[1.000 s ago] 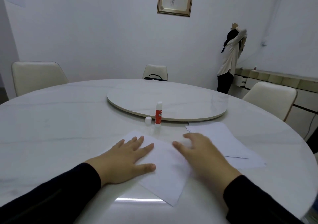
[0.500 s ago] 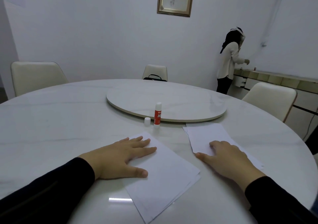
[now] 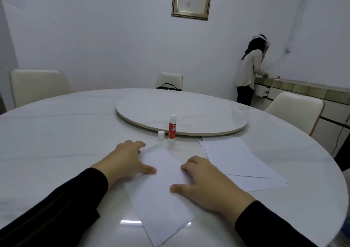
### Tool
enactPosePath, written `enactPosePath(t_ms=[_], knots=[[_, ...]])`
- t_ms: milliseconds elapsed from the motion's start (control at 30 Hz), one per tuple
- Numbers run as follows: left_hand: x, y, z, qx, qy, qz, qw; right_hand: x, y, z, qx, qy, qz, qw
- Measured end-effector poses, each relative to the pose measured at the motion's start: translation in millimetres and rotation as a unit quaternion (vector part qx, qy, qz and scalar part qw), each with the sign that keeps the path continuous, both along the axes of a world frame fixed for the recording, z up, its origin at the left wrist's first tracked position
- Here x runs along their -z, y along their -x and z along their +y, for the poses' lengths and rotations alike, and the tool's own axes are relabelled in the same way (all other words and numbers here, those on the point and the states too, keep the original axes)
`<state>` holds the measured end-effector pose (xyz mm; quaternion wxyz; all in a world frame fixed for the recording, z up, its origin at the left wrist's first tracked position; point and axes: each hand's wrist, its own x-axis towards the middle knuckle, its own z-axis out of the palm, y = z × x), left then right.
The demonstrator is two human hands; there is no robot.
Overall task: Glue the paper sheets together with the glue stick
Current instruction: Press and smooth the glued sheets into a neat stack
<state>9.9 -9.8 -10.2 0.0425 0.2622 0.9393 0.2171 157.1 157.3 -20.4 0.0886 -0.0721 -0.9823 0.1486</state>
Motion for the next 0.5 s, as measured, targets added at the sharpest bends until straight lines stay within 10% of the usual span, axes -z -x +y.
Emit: enactPosePath(t_ms=[233,500], knots=[[-5,9,6,-0.010,-0.024,-0.090,0.996,1,2,1,0.009,0.016,0.021,1.000],[-2,5,18,0.036,-0.149,-0.009,0.988,-1,11,8,0.044,0.174,0.052,0.982]])
